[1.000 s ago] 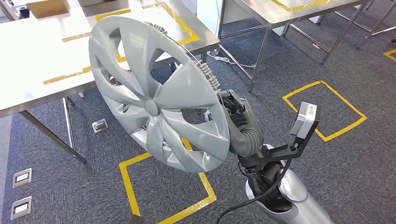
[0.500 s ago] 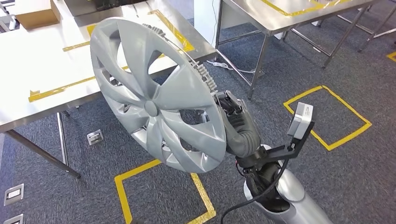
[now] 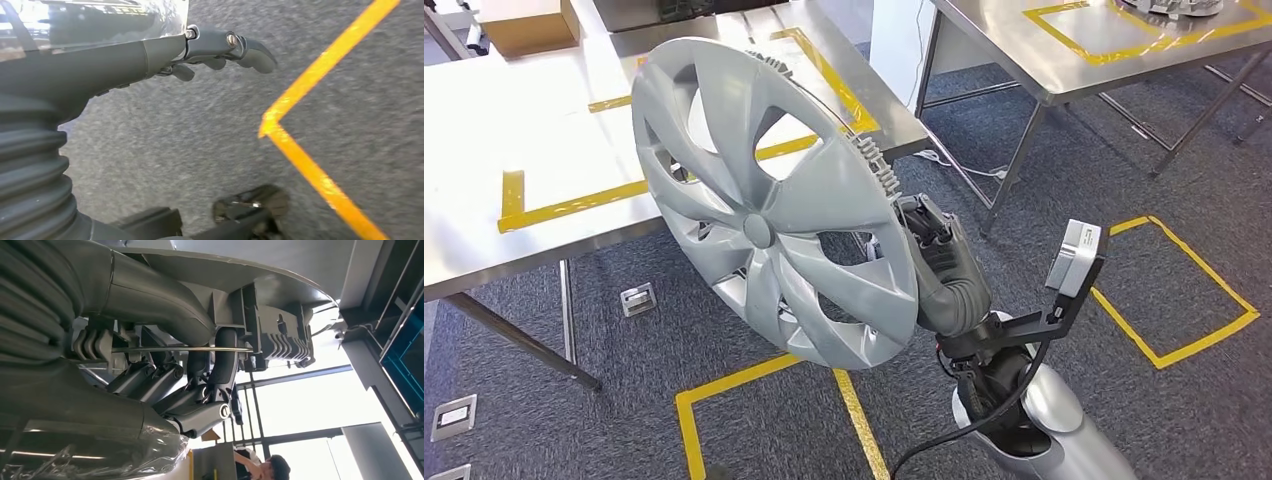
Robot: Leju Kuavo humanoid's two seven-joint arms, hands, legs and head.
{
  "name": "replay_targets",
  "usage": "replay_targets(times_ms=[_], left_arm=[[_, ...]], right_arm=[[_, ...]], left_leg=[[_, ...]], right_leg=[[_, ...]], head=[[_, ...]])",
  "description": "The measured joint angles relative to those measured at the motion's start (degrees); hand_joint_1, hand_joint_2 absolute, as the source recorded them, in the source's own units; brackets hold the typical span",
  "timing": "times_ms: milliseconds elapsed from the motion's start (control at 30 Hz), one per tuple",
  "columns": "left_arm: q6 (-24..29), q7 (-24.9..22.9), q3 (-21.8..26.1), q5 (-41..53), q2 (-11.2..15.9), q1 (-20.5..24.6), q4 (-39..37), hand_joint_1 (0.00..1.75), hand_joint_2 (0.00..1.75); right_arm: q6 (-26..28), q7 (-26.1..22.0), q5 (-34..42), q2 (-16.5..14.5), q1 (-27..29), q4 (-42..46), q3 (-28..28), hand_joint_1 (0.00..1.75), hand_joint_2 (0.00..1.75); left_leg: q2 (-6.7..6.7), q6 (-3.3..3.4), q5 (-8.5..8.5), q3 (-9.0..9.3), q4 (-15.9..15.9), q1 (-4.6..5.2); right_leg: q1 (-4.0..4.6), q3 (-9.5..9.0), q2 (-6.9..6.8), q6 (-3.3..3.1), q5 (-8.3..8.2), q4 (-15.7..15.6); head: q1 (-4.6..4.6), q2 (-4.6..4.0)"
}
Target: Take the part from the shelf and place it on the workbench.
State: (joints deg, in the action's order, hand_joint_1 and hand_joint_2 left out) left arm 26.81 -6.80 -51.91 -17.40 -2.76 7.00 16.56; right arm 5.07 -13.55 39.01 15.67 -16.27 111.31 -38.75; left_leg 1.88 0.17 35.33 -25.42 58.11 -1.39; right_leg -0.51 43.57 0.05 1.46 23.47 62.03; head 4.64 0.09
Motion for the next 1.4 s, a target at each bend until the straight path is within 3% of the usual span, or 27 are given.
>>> replay_targets(times_ms=[33,67,133,167,233,300,333,367,400,500,533,567,667,700,800,833,867,900,967,1033,1100,1200,1267,1333,1367,1400], left_arm=[[0.0,0.0,0.0,0.0,-0.1,0.0,0.0,0.00,1.75],[0.0,-0.1,0.0,0.0,-0.2,0.1,0.0,0.00,1.75],[0.0,-0.2,0.0,0.0,-0.2,0.4,0.0,0.00,1.75],[0.0,-0.2,0.0,0.0,-0.2,0.6,0.0,0.00,1.75],[0.0,-0.3,0.0,0.0,-0.2,0.9,0.0,0.00,1.75],[0.0,-0.3,0.0,0.0,-0.1,0.8,0.0,0.00,1.75],[0.0,-0.4,0.0,0.0,-0.1,0.7,0.0,0.00,1.75],[0.0,-0.4,0.0,0.0,-0.1,0.6,-0.1,0.00,1.75],[0.0,-0.4,0.0,0.0,-0.1,0.6,-0.1,0.00,1.75],[0.0,-0.4,0.0,0.0,-0.1,0.5,-0.1,0.00,1.75],[0.1,-0.5,0.0,0.0,-0.1,0.4,-0.1,0.00,1.75],[0.1,-0.5,0.0,0.0,-0.1,0.4,-0.1,0.00,1.75],[0.1,-0.5,0.0,0.0,0.0,0.7,-0.1,0.00,1.75],[0.1,-0.5,0.0,0.0,0.0,0.9,-0.1,0.00,1.75],[0.1,-0.5,0.0,0.0,0.0,1.0,-0.1,0.00,1.75],[0.1,-0.5,0.0,0.0,0.0,1.0,-0.1,0.00,1.75],[0.1,-0.5,0.0,0.0,0.0,0.9,-0.1,0.00,1.75],[0.1,-0.5,0.0,0.0,0.0,0.9,-0.1,0.00,1.75],[0.1,-0.5,0.0,-0.1,-0.1,0.9,-0.1,0.00,1.75],[0.1,-0.5,0.0,-0.1,-0.2,0.9,-0.1,0.00,1.75],[0.1,-0.6,0.0,-0.2,-0.3,0.8,-0.1,0.00,1.75],[0.1,-0.6,0.0,-0.3,-0.3,0.9,-0.1,0.00,1.75],[0.1,-0.6,0.0,-0.3,-0.2,1.1,-0.1,0.00,1.75],[0.1,-0.6,0.0,-0.3,-0.1,1.0,-0.1,0.00,1.75],[0.1,-0.6,0.0,-0.3,-0.1,0.9,-0.1,0.00,1.75],[0.1,-0.6,0.0,-0.3,-0.1,0.8,-0.1,0.00,1.75]], right_arm=[[0.0,0.0,0.0,0.0,0.0,0.0,0.0,1.75,1.75],[0.0,0.0,0.0,0.0,0.0,-0.1,-0.1,1.75,1.75],[0.0,0.1,0.0,0.0,0.0,0.1,-0.1,1.75,1.75],[0.0,0.0,0.0,0.0,0.0,0.1,0.0,1.75,1.75],[0.0,-0.1,0.0,-0.1,0.0,0.0,0.0,1.75,1.75],[0.1,-0.1,0.0,-0.1,0.0,-0.1,-0.1,1.75,1.75],[0.1,-0.1,0.0,-0.1,0.1,-0.2,-0.1,1.75,1.75],[0.1,-0.1,0.0,-0.1,0.1,-0.2,-0.1,1.75,1.75],[0.1,-0.1,0.0,-0.1,0.2,-0.2,-0.1,1.75,1.75],[0.1,-0.1,0.0,-0.1,0.1,-0.3,-0.2,1.75,1.75],[0.1,-0.1,0.0,-0.2,0.0,-0.3,-0.2,1.75,1.75],[0.1,-0.1,0.0,-0.2,0.0,-0.3,-0.2,1.75,1.75],[0.1,-0.1,0.0,-0.2,0.0,-0.4,-0.2,1.75,1.75],[0.1,-0.2,0.0,-0.2,-0.1,-0.4,-0.2,1.75,1.75],[0.1,-0.2,0.0,-0.2,-0.1,-0.4,-0.2,1.75,1.75],[0.1,-0.2,0.0,-0.2,0.0,-0.4,-0.2,1.75,1.75],[0.2,-0.2,0.0,-0.2,0.1,-0.4,-0.2,1.75,1.75],[0.2,-0.2,0.0,-0.2,0.2,-0.4,-0.2,1.75,1.75],[0.2,-0.2,0.0,-0.1,0.1,-0.4,-0.2,1.75,1.75],[0.2,-0.2,0.0,-0.1,0.1,-0.4,-0.1,1.75,1.75],[0.2,-0.2,0.0,-0.1,0.1,-0.4,-0.1,1.75,1.75],[0.2,-0.2,0.0,-0.2,0.1,-0.3,-0.1,1.75,1.75],[0.2,-0.2,0.0,-0.2,0.0,-0.4,-0.1,1.75,1.75],[0.2,-0.2,0.0,-0.3,0.1,-0.4,-0.2,1.75,1.75],[0.2,-0.2,0.0,-0.3,0.1,-0.4,-0.2,1.75,1.75],[0.2,-0.2,0.0,-0.3,0.2,-0.5,-0.2,1.75,1.75]], left_leg=[[0.04,-0.44,0.61,0.63,-0.3,-0.05],[0.06,-0.89,0.69,1.25,-0.5,-0.09],[-0.06,-1.61,-0.18,1.54,0.0,-0.08],[-0.24,-1.75,-0.83,0.83,1.7,0.00],[-0.64,-1.70,-0.34,-2.76,7.7,0.18],[-0.75,-1.71,3.07,-7.28,13.0,0.31],[-0.76,-1.80,4.77,-8.95,13.9,0.34],[-0.76,-1.91,5.38,-9.95,13.4,0.34],[-0.77,-1.98,4.24,-10.29,11.5,0.34],[-1.02,-1.76,-5.45,-9.91,2.7,0.40],[-1.13,-1.47,-7.52,-9.78,1.1,0.52],[-1.19,-1.05,-8.03,-9.68,0.5,0.68],[-1.11,0.37,-7.79,-8.43,0.1,0.79],[-1.09,0.71,-7.68,-8.04,0.1,0.76],[-1.07,1.37,-7.11,-7.46,0.0,1.00],[-1.06,1.49,-6.86,-7.26,0.0,1.16],[-1.01,1.56,-6.57,-6.98,0.1,1.34],[-0.96,1.61,-6.24,-6.59,0.1,1.50],[-0.88,1.53,-5.52,-5.62,0.0,1.68],[-0.88,1.13,-4.92,-5.15,0.0,1.67],[-0.94,0.47,-4.84,-4.95,0.3,1.59],[-1.03,-0.42,-3.95,-5.40,2.2,1.58],[-1.07,-1.02,-1.40,-8.11,7.5,1.35],[-1.07,-1.64,0.48,-11.92,13.5,0.94],[-1.08,-1.95,0.05,-13.12,14.5,0.74],[-1.09,-2.25,-1.59,-13.42,13.5,0.53]], right_leg=[[0.20,-0.03,0.10,-0.48,-2.71,-1.2],[0.33,-0.21,0.20,-0.96,-3.20,-1.3],[0.24,-1.41,0.21,-1.83,-2.31,-1.9],[0.10,-2.30,0.17,-2.17,-1.89,-2.5],[-0.17,-4.16,0.14,-2.59,-1.08,-3.5],[-0.22,-5.78,0.19,-2.74,0.03,-3.8],[-0.22,-6.61,0.24,-2.70,0.67,-3.9],[-0.22,-7.56,0.29,-2.64,1.36,-3.9],[-0.23,-8.61,0.32,-2.52,2.08,-3.9],[-0.20,-11.38,0.37,-1.78,4.14,-3.8],[-0.18,-11.82,0.44,-1.38,4.63,-3.7],[-0.19,-12.10,0.51,-0.94,4.85,-3.5],[-0.40,-12.30,0.38,0.12,5.46,-2.0],[-0.44,-11.66,0.30,0.30,6.36,-0.4],[-0.44,-6.15,0.24,0.49,10.59,9.1],[-0.41,-4.28,0.25,0.44,11.16,11.7],[-0.32,-3.19,0.25,0.29,10.65,12.5],[-0.16,-3.11,0.25,-0.03,8.96,11.1],[0.54,-5.07,0.22,-1.19,3.92,4.4],[1.28,-6.85,0.18,-2.27,1.92,-1.1],[1.61,-7.57,0.22,-2.85,2.34,-3.0],[1.10,-9.23,0.16,-3.37,2.19,-4.4],[0.81,-10.16,0.06,-3.53,2.51,-4.8],[0.66,-10.81,0.05,-3.46,3.18,-4.8],[0.55,-11.17,0.07,-3.32,3.60,-4.7],[0.38,-11.63,0.10,-3.11,4.07,-4.6]], head=[[0.08,0.00],[0.11,0.00],[0.18,0.00],[0.06,0.00],[-0.28,0.00],[-0.52,0.00],[-0.58,0.00],[-0.59,0.00],[-0.61,0.00],[-0.87,0.00],[-0.98,0.00],[-1.05,0.00],[-0.93,0.01],[-0.76,0.01],[-0.28,0.00],[-0.22,0.00],[-0.16,0.00],[-0.14,0.00],[-0.13,0.00],[-0.28,0.01],[-0.25,0.01],[-0.27,0.01],[-0.63,0.01],[-0.82,0.00],[-0.85,0.00],[-0.87,0.00]])
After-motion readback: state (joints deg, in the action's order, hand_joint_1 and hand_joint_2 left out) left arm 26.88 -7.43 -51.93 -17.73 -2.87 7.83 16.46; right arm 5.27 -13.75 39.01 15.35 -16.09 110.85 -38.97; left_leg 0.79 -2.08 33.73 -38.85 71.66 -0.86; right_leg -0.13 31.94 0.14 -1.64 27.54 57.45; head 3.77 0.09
